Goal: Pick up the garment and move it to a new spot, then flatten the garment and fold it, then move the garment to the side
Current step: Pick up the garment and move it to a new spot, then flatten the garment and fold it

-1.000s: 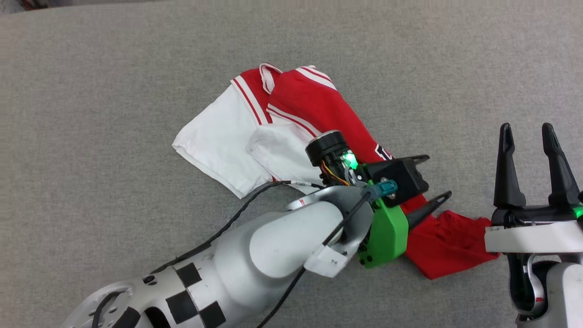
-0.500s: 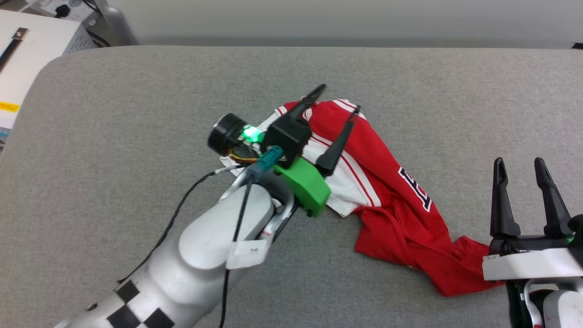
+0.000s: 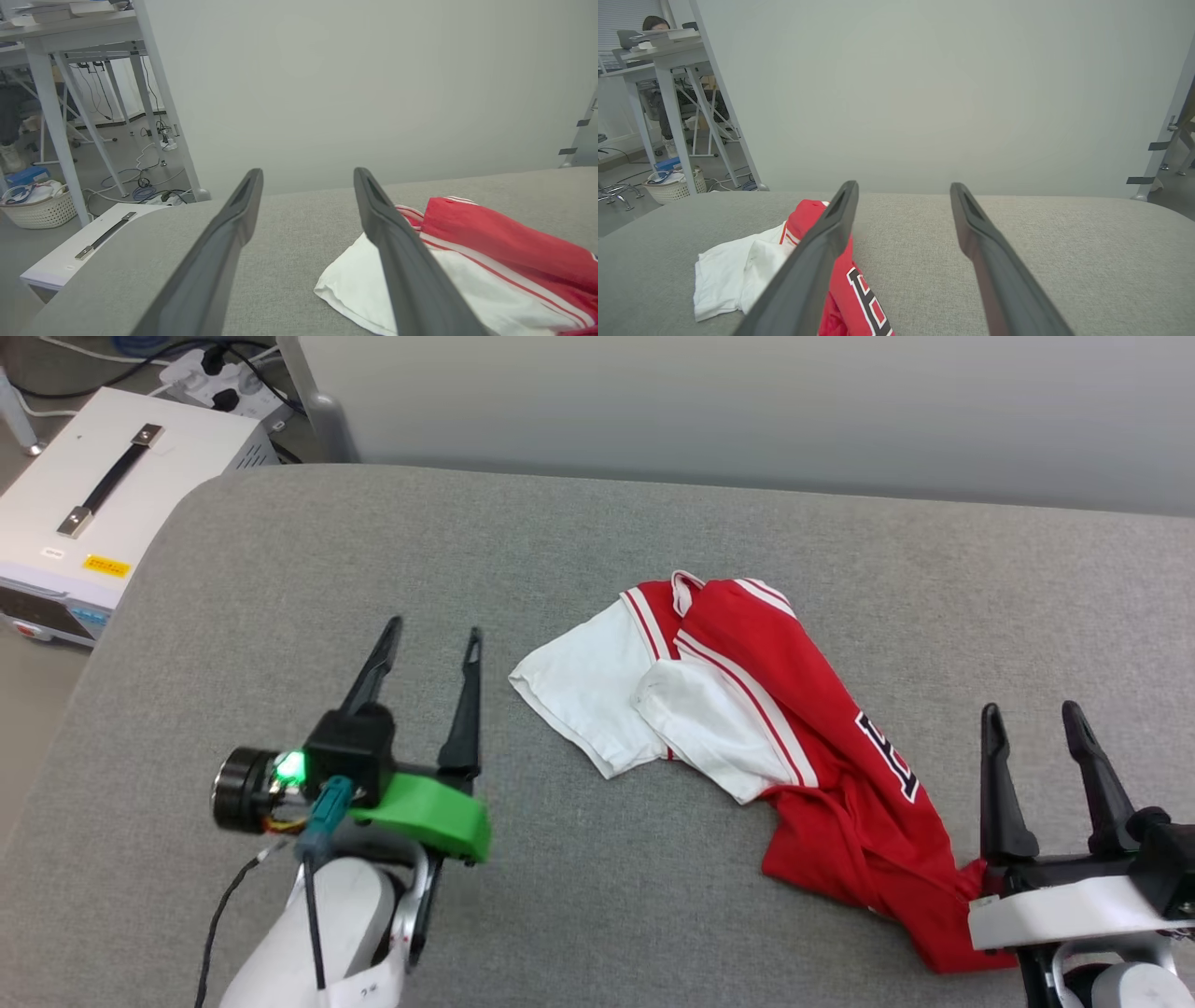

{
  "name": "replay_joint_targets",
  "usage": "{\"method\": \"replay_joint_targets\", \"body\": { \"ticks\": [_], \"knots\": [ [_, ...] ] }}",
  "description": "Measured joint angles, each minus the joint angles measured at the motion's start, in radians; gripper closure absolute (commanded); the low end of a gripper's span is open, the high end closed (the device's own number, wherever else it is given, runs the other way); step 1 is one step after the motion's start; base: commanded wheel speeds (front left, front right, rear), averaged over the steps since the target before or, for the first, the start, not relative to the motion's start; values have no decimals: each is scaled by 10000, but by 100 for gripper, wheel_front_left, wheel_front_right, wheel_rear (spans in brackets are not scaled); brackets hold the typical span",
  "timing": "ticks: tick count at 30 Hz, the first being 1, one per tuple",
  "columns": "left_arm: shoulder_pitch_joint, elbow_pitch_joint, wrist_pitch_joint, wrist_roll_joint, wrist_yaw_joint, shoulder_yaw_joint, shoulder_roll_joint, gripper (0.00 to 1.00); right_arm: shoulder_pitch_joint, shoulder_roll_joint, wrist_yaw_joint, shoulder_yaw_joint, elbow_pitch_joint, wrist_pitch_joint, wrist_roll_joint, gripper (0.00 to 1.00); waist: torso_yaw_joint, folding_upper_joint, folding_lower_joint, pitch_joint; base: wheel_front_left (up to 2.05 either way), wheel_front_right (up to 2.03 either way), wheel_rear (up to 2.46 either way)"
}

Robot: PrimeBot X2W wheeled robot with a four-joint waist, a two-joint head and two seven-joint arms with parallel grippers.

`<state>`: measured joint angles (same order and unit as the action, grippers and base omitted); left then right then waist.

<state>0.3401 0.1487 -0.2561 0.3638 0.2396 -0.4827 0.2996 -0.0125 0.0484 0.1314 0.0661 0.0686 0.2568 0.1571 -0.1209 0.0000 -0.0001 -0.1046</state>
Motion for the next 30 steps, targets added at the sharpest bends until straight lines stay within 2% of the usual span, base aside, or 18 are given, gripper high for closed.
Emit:
{"method": "replay_joint_targets", "body": {
  "ticks": [5,11,21,30],
  "knots": [
    [-1305,-372,0,-460,15,1423,-151,0,-94,-4,0,-224,-146,0,-121,0,-57,0,0,197,0,0,0],
    [-2453,-619,0,-1095,-575,2589,-769,0,-293,-4,0,-290,-176,0,-309,0,-12,0,0,325,0,0,0],
    [-3478,-558,0,-1967,-1615,3718,-1710,0,-787,-2,0,-265,-138,2,-529,0,229,0,0,622,0,0,0],
    [-3810,-495,0,-2447,-2151,4291,-2073,0,-1169,-2,0,-121,-134,0,-495,0,429,0,0,854,0,0,0]
  ]
}}
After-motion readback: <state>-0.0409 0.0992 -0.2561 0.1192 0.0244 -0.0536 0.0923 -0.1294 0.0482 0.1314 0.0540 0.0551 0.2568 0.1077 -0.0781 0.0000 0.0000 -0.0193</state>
